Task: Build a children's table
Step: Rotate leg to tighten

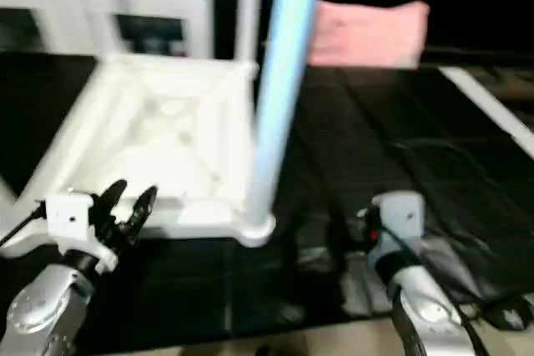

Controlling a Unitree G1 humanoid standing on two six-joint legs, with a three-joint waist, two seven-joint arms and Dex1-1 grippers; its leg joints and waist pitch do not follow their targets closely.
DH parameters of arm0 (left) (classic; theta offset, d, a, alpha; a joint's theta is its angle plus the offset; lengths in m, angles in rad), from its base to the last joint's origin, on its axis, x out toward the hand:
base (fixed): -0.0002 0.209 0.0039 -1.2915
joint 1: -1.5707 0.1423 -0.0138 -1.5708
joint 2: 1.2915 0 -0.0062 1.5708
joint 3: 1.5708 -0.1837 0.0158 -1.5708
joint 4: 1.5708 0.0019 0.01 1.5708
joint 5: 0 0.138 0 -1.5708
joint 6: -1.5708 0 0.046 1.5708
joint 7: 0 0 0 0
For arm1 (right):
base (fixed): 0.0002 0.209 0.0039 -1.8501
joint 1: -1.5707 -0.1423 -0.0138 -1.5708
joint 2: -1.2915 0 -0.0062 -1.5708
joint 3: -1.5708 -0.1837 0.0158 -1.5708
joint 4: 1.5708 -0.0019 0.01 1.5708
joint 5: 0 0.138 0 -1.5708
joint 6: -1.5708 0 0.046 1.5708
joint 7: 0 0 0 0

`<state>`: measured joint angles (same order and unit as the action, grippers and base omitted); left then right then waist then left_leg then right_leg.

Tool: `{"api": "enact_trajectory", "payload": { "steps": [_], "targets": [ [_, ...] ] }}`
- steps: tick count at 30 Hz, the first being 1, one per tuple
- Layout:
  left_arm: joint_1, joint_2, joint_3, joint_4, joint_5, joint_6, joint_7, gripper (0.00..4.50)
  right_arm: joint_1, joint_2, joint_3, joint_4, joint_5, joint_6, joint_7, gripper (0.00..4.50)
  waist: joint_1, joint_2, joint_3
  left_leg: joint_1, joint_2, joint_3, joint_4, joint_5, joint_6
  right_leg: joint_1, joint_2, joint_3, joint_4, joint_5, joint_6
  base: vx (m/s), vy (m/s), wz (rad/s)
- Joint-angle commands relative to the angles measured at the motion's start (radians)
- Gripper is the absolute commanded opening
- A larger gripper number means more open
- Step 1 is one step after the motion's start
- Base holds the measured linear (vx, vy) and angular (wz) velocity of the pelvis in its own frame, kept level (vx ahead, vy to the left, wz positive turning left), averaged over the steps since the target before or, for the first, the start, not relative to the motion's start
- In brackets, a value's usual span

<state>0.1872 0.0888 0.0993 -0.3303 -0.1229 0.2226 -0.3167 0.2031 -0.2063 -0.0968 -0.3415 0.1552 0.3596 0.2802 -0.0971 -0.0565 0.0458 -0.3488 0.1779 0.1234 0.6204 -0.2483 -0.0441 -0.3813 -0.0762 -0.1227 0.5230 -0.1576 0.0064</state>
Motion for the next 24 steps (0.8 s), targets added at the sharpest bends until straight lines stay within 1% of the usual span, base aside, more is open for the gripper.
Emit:
{"api": "enact_trajectory", "payload": {
  "steps": [1, 2, 3, 4, 5, 6, 7, 8, 9, 10, 12, 13, 14, 15, 16, 17, 18, 20, 21, 22, 24],
  "targets": [
    [-0.006, 0.002, -0.011, -0.004, 0.008, 0.014, 0.01, 2.85, -0.001, -0.004, 0.008, 0.004, 0.01, -0.001, 0.005, 4.5, -0.002, 0.007, -0.023, -0.004, 0.046, -0.026, -0.107, -0.511, -0.028, 0.023, -0.071, 0.033, -0.086, -0.62, -0.012, 0.0, 0.0, 0.0],
    [-0.005, 0.006, -0.01, -0.005, 0.01, 0.023, 0.011, 2.85, -0.001, -0.002, 0.014, 0.005, 0.015, 0.013, 0.003, 4.5, -0.005, 0.005, -0.024, -0.004, 0.043, -0.023, -0.105, -0.49, -0.026, 0.02, -0.074, 0.038, -0.085, -0.615, -0.025, 0.0, 0.0, 0.0],
    [-0.004, 0.012, -0.011, -0.007, 0.016, 0.034, 0.012, 2.85, -0.001, -0.002, 0.025, 0.005, 0.013, 0.021, 0.007, 4.5, -0.006, 0.004, -0.024, -0.005, 0.043, -0.024, -0.105, -0.479, -0.026, 0.021, -0.075, 0.04, -0.08, -0.609, -0.031, 0.0, 0.0, 0.0],
    [-0.003, 0.014, -0.011, -0.008, 0.017, 0.035, 0.013, 2.85, -0.001, -0.003, 0.028, 0.005, 0.011, 0.02, 0.009, 4.5, -0.005, 0.008, -0.025, -0.009, 0.046, -0.025, -0.108, -0.456, -0.027, 0.022, -0.075, 0.047, -0.071, -0.57, -0.049, 0.0, 0.0, 0.0],
    [-0.002, 0.012, -0.01, -0.008, 0.012, 0.037, 0.014, 2.85, 0.0, -0.003, 0.034, 0.003, 0.015, 0.028, 0.016, 4.5, -0.004, 0.005, -0.026, -0.01, 0.047, -0.024, -0.109, -0.449, -0.026, 0.022, -0.074, 0.05, -0.069, -0.554, -0.056, 0.0, 0.0, 0.0],
    [0.0, 0.015, -0.01, -0.01, 0.009, 0.038, 0.015, 2.85, 0.002, -0.005, 0.041, -0.003, 0.02, 0.037, 0.026, 4.5, -0.001, 0.004, -0.026, -0.009, 0.049, -0.022, -0.11, -0.441, -0.024, 0.02, -0.073, 0.056, -0.064, -0.52, -0.074, 0.0, 0.0, 0.0],
    [0.003, 0.018, -0.01, -0.011, 0.006, 0.039, 0.017, 2.85, 0.003, -0.007, 0.047, -0.006, 0.023, 0.043, 0.034, 4.5, 0.001, 0.004, -0.026, -0.01, 0.049, -0.02, -0.11, -0.435, -0.023, 0.02, -0.072, 0.058, -0.06, -0.507, -0.08, 0.0, 0.0, 0.0],
    [0.005, 0.02, -0.01, -0.013, 0.003, 0.039, 0.018, 2.85, 0.004, -0.009, 0.051, -0.008, 0.026, 0.044, 0.04, 4.5, 0.005, 0.006, -0.028, -0.011, 0.049, -0.019, -0.111, -0.417, -0.021, 0.021, -0.072, 0.064, -0.054, -0.472, -0.096, 0.0, 0.0, 0.0],
    [0.007, 0.021, -0.011, -0.015, 0.002, 0.039, 0.019, 2.85, 0.005, -0.011, 0.053, -0.007, 0.026, 0.04, 0.046, 4.5, 0.005, 0.005, -0.03, -0.013, 0.049, -0.018, -0.11, -0.405, -0.019, 0.022, -0.071, 0.067, -0.05, -0.456, -0.102, 0.0, 0.0, 0.0],
    [0.009, 0.023, -0.01, -0.016, 0.0, 0.038, 0.018, 2.85, 0.004, -0.011, 0.055, -0.006, 0.026, 0.038, 0.047, 4.5, 0.009, -0.003, -0.031, -0.013, 0.049, -0.015, -0.11, -0.385, -0.015, 0.019, -0.07, 0.073, -0.047, -0.432, -0.111, 0.0, 0.0, 0.0],
    [0.011, 0.026, -0.008, -0.019, -0.004, 0.04, 0.015, 2.85, 0.003, -0.016, 0.062, -0.003, 0.028, 0.035, 0.053, 4.5, 0.021, 0.001, -0.037, -0.015, 0.05, -0.01, -0.108, -0.315, -0.001, 0.024, -0.069, 0.083, -0.034, -0.365, -0.13, 0.0, 0.0, 0.0],
    [0.012, 0.028, -0.009, -0.02, -0.005, 0.041, 0.015, 2.85, 0.002, -0.018, 0.065, -0.003, 0.029, 0.033, 0.055, 4.5, 0.03, -0.001, -0.039, -0.017, 0.05, -0.007, -0.107, -0.28, 0.007, 0.027, -0.068, 0.085, -0.03, -0.334, -0.135, 0.0, 0.0, 0.0],
    [0.014, 0.029, -0.01, -0.022, -0.005, 0.042, 0.014, 2.85, 0.002, -0.019, 0.066, -0.003, 0.031, 0.034, 0.057, 4.5, 0.034, -0.001, -0.039, -0.015, 0.051, -0.005, -0.105, -0.266, 0.01, 0.025, -0.068, 0.087, -0.029, -0.321, -0.14, 0.0, 0.0, 0.0],
    [0.015, 0.03, -0.01, -0.023, -0.006, 0.043, 0.014, 2.85, 0.002, -0.018, 0.067, -0.004, 0.033, 0.035, 0.058, 4.5, 0.038, -0.002, -0.042, -0.015, 0.05, -0.002, -0.102, -0.235, 0.019, 0.026, -0.068, 0.09, -0.025, -0.293, -0.147, 0.0, 0.0, 0.0],
    [0.015, 0.031, -0.01, -0.024, -0.007, 0.044, 0.014, 2.85, 0.002, -0.018, 0.067, -0.005, 0.035, 0.038, 0.059, 4.5, 0.043, -0.004, -0.044, -0.018, 0.049, 0.0, -0.1, -0.206, 0.025, 0.027, -0.066, 0.092, -0.019, -0.275, -0.151, 0.0, 0.0, 0.0],
    [0.014, 0.032, -0.01, -0.024, -0.008, 0.047, 0.015, 2.85, 0.001, -0.018, 0.068, -0.005, 0.034, 0.039, 0.061, 4.5, 0.047, -0.003, -0.045, -0.017, 0.05, 0.001, -0.099, -0.194, 0.028, 0.027, -0.067, 0.093, -0.018, -0.267, -0.154, 0.0, 0.0, 0.0],
    [0.013, 0.033, -0.011, -0.023, -0.01, 0.049, 0.016, 2.85, 0.001, -0.019, 0.07, -0.005, 0.034, 0.041, 0.063, 4.5, 0.053, -0.003, -0.048, -0.019, 0.05, 0.003, -0.097, -0.16, 0.034, 0.032, -0.066, 0.093, -0.013, -0.241, -0.157, 0.0, 0.0, 0.0],
    [0.012, 0.034, -0.013, -0.021, -0.012, 0.05, 0.018, 2.85, 0.0, -0.02, 0.072, -0.005, 0.033, 0.041, 0.065, 4.5, 0.06, -0.005, -0.046, -0.017, 0.051, 0.006, -0.098, -0.143, 0.04, 0.03, -0.064, 0.093, -0.012, -0.23, -0.163, 0.0, 0.0, 0.0],
    [0.01, 0.035, -0.014, -0.019, -0.015, 0.049, 0.018, 2.85, -0.001, -0.019, 0.073, -0.005, 0.032, 0.042, 0.067, 4.5, 0.062, -0.003, -0.045, -0.017, 0.051, 0.007, -0.099, -0.147, 0.039, 0.031, -0.064, 0.093, -0.012, -0.243, -0.162, 0.0, 0.0, 0.0],
    [0.009, 0.035, -0.014, -0.018, -0.015, 0.049, 0.018, 2.85, -0.001, -0.019, 0.073, -0.005, 0.033, 0.042, 0.067, 4.5, 0.064, -0.003, -0.044, -0.015, 0.053, 0.008, -0.1, -0.161, 0.035, 0.029, -0.062, 0.092, -0.014, -0.265, -0.157, 0.0, 0.0, 0.0],
    [0.007, 0.035, -0.014, -0.016, -0.016, 0.049, 0.019, 2.85, -0.002, -0.019, 0.074, -0.005, 0.033, 0.043, 0.067, 4.5, 0.066, -0.004, -0.042, -0.014, 0.054, 0.008, -0.102, -0.188, 0.026, 0.028, -0.061, 0.092, -0.017, -0.3, -0.146, 0.0, 0.0, 0.0]
  ]
}}
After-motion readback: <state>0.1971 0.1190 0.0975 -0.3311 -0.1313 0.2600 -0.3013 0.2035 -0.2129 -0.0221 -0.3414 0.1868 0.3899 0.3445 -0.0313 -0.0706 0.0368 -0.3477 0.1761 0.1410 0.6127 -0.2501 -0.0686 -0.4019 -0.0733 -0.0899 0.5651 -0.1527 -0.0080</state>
